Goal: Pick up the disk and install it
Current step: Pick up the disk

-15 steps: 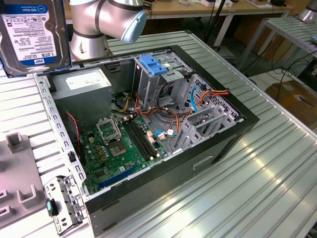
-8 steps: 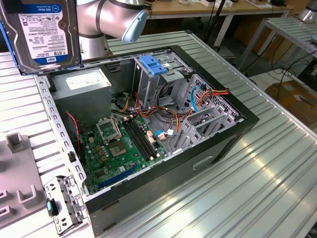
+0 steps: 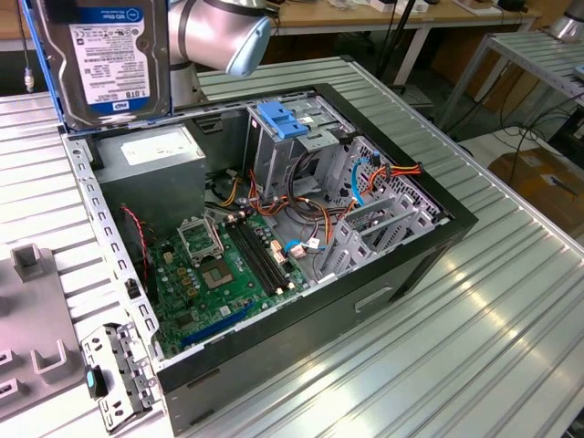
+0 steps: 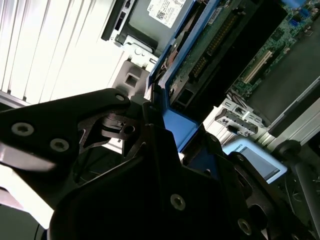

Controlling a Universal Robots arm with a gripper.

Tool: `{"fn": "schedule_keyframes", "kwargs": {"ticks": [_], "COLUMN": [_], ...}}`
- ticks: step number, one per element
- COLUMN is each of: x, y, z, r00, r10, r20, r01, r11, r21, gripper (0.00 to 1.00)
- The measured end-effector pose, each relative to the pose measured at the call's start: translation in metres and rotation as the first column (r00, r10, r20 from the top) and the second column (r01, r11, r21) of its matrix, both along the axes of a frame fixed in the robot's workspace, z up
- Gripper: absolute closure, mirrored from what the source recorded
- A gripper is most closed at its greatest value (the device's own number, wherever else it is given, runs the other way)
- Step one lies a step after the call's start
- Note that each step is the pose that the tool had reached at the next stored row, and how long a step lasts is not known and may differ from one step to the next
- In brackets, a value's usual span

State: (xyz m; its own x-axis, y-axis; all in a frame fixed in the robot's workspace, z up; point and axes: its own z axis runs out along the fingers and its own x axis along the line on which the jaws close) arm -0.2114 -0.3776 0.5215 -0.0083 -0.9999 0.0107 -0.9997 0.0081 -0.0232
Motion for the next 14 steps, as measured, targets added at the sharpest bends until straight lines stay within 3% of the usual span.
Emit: {"fn": "schedule_keyframes", "kwargs": {"ticks": [3, 14], "x": [0.0155, 0.0536], "y": [0.0, 0.0], "z": [-0.0001, -0.0002], "r00": [1.0, 1.0], "r10": [0.0, 0.0], "r20": [0.0001, 0.0], "r01": [0.0, 0.0], "r11": [1.0, 1.0], "r21": [0.0001, 0.0], "gripper": [0.63, 0.63]}}
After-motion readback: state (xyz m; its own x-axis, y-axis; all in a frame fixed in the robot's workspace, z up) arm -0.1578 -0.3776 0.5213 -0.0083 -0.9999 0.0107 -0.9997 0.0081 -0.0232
